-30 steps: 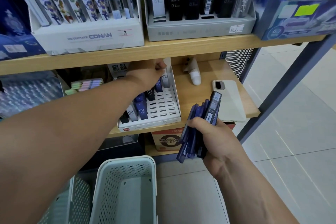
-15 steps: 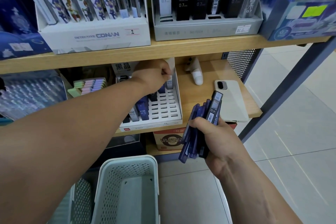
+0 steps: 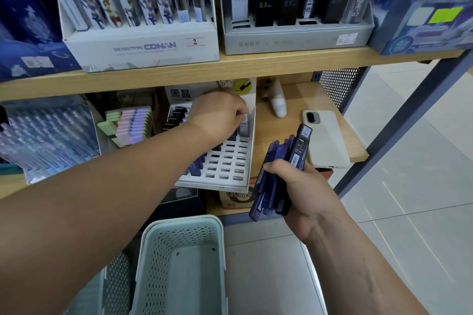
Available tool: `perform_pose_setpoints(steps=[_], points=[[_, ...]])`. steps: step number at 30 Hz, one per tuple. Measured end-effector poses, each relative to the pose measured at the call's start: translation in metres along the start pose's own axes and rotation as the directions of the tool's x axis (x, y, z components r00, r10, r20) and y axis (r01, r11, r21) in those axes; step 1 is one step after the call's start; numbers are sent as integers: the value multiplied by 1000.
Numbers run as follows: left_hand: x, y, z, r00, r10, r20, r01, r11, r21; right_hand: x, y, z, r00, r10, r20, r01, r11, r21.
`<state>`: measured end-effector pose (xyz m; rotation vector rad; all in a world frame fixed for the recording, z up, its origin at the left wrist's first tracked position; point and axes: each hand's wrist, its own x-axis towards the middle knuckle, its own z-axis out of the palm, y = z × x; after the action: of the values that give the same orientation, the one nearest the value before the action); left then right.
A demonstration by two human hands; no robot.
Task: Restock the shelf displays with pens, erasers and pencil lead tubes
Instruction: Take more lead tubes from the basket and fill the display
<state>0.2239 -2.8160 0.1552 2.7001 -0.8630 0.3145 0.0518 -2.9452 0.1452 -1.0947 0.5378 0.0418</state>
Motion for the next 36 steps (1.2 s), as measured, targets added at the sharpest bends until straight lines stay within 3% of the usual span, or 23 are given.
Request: perform_pose_setpoints(steps=[5,8,9,11,13,15,19,22,28,36], points=[[-9,4,-8,998,22,-58,-21,999,33,-1,-3,3,1000,-4,17,4,1000,15],[-31,15,-26,989,-67,-132,39,978,-205,-2,-3,3,998,-29,54,28,999,31],[-41,22,-32,983,-158,-91,118,932,-342,-1,-3,3,997,-38,65,36,999,30],[-62,37,-38,942,-304,139,325,735,-595,-1,-1,5,995,-43,87,42,999,3],[-82,49,-36,853,-340,396,519,478,-708,-1,4,8,993,-42,113,50,996,-68],[-96,53,-29,794,-360,491,598,310,-739,0,11,12,989,-36,146,56,989,-134],[-108,50,-22,734,-426,529,647,201,-736,-2,21,19,985,-21,172,50,985,-163],[-113,48,-24,717,-357,598,666,102,-738,-3,21,19,984,-11,176,41,986,-164],[-117,38,-31,747,-301,593,637,69,-768,-8,18,24,977,15,215,19,988,-156],[-116,39,-34,780,-317,540,590,83,-803,-9,20,24,986,62,156,-53,997,-62]])
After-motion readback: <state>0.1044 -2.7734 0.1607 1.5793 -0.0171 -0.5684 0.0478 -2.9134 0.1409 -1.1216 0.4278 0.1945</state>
